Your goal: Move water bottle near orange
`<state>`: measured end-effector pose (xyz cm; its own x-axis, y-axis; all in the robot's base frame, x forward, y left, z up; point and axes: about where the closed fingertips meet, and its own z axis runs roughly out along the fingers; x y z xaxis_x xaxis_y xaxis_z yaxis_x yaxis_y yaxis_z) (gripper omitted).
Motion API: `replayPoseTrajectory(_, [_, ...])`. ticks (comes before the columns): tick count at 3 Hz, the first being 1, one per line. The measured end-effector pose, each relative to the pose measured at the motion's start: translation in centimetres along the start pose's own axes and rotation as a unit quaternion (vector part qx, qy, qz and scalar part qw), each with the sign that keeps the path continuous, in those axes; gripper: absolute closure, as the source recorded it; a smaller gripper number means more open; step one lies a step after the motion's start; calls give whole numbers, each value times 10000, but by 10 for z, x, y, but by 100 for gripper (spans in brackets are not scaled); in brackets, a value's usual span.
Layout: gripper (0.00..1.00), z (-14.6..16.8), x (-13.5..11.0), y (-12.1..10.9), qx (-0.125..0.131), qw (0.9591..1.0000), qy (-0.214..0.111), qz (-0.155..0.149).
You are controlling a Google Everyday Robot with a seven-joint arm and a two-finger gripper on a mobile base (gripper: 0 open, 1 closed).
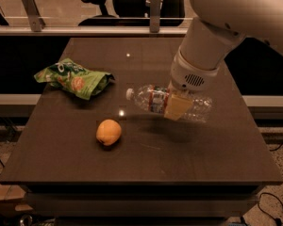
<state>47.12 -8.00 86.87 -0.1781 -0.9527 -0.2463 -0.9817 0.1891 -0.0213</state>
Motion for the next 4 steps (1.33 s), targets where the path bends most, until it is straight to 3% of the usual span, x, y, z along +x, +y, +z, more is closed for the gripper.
replayPoseTrajectory(2, [100,21,-4,2,17,9999,-5,148])
replayPoseTrajectory(4, [100,29,-6,-10,-64,9973,-306,658])
